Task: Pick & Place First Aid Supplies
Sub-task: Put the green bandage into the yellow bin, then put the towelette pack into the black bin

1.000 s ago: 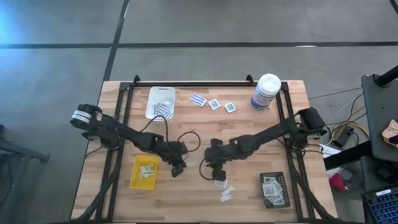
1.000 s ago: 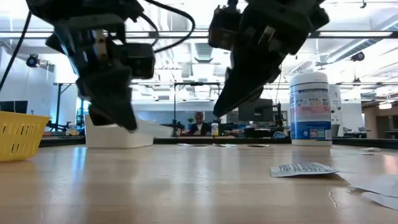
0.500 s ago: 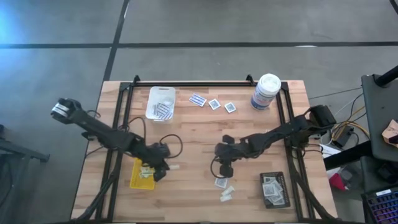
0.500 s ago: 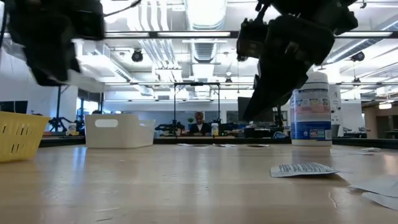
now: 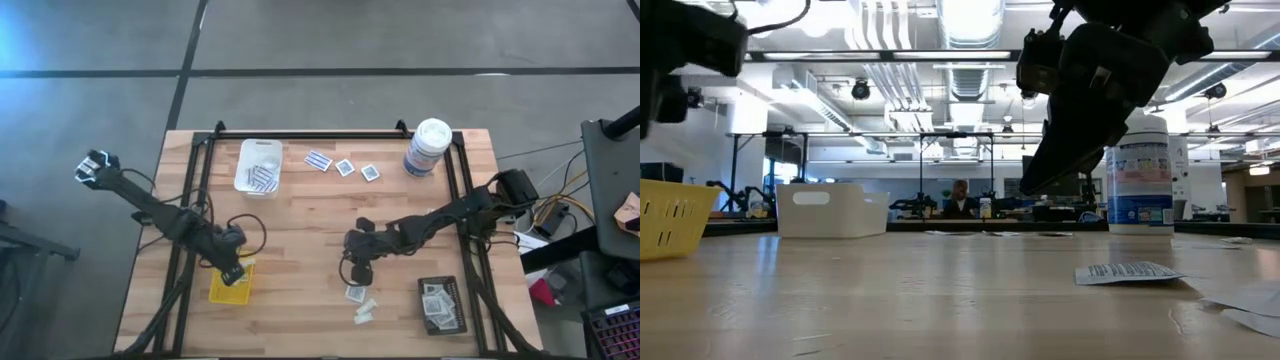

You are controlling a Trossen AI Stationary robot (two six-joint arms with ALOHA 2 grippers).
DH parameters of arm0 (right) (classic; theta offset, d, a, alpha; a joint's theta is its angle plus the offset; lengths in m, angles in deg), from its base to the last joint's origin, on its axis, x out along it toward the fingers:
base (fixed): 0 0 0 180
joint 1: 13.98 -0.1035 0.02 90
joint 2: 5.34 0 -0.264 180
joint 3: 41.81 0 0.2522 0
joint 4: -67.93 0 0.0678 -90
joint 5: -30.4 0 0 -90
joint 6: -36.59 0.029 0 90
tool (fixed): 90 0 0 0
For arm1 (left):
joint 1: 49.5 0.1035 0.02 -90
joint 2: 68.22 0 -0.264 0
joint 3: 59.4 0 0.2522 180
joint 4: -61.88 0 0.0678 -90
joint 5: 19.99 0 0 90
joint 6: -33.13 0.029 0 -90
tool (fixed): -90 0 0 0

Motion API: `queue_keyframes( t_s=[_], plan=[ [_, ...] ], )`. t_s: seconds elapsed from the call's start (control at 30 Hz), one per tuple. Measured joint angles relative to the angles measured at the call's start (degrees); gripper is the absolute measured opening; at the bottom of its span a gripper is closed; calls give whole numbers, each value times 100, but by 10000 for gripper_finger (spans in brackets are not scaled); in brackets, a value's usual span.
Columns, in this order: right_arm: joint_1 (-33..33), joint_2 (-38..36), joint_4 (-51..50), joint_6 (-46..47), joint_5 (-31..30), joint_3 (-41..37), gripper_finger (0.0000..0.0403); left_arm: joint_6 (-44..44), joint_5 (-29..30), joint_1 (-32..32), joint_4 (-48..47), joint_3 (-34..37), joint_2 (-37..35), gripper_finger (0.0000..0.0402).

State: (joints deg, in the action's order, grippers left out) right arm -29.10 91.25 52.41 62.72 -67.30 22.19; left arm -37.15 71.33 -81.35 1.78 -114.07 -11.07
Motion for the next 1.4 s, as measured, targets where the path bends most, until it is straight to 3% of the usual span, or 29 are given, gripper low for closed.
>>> queue_keyframes(
  t_s=[0.37,0.9,1.17,1.4],
  plan=[
    [0,-2,81,199,4,-79,64,-575,-397,-357,-470,0,65,0],
    [-2,-7,87,393,17,-81,92,-29,-550,-368,-432,0,356,3],
    [-2,-9,105,422,17,-81,105,144,-539,-368,-433,0,397,71],
    [-21,-9,124,1111,19,-81,94,197,-744,-314,-464,0,373,112]
  ],
)
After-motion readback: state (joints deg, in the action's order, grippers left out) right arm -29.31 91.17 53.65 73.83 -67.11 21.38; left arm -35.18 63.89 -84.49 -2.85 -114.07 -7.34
